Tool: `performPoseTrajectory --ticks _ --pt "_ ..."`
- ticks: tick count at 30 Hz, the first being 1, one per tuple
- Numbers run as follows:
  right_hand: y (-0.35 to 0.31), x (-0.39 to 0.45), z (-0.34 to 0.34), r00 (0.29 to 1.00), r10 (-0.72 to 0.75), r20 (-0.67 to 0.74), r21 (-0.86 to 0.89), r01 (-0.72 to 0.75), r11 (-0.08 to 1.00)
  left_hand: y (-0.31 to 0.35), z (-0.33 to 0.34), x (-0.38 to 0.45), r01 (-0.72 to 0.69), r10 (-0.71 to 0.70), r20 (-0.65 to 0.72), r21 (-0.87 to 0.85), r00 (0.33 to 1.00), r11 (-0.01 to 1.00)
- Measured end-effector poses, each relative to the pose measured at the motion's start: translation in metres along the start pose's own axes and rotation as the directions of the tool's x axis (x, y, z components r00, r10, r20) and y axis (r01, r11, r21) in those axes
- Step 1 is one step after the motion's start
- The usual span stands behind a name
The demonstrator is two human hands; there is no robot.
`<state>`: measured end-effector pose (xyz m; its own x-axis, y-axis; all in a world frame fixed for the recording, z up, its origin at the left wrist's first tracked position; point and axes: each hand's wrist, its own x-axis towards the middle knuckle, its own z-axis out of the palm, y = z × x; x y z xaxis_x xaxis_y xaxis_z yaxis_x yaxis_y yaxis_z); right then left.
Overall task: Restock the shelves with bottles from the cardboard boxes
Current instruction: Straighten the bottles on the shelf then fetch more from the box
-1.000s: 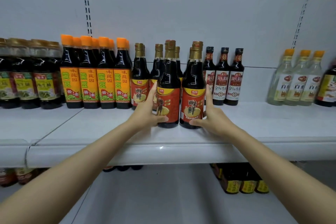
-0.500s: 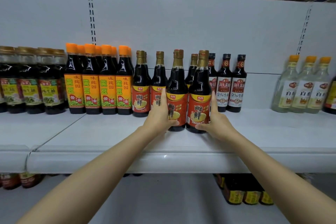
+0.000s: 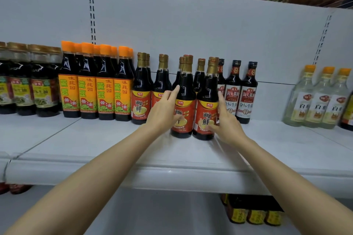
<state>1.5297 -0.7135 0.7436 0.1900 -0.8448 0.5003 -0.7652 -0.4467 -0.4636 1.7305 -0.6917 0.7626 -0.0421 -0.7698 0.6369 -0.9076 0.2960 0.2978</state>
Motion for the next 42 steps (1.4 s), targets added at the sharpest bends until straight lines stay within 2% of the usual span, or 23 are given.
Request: performPoseTrajectory --ticks 13,20,34,42 --pt "0.0 0.033 0.014 0.999 0.031 0.035 -0.04 -0.03 0.999 -0.022 0.014 0.03 -0.022 0.06 -0.097 0.348 0.993 0.937" --pt "-0.001 0.049 0.018 0.996 0.069 0.061 -0.073 -0.064 0.995 -0.025 0.017 0.039 -0.067 0.121 -0.083 0.477 0.989 0.876" --pt "0.004 0.064 0.026 0.99 0.131 0.061 -0.117 -0.123 0.986 -0.026 0.028 0.049 -0.083 0.133 -0.068 0.49 0.989 0.868" --pt "0.005 0.065 0.029 0.993 0.111 0.036 -0.068 -0.109 0.992 -0.021 0.035 0.051 -0.032 0.074 -0.079 0.443 0.994 0.896"
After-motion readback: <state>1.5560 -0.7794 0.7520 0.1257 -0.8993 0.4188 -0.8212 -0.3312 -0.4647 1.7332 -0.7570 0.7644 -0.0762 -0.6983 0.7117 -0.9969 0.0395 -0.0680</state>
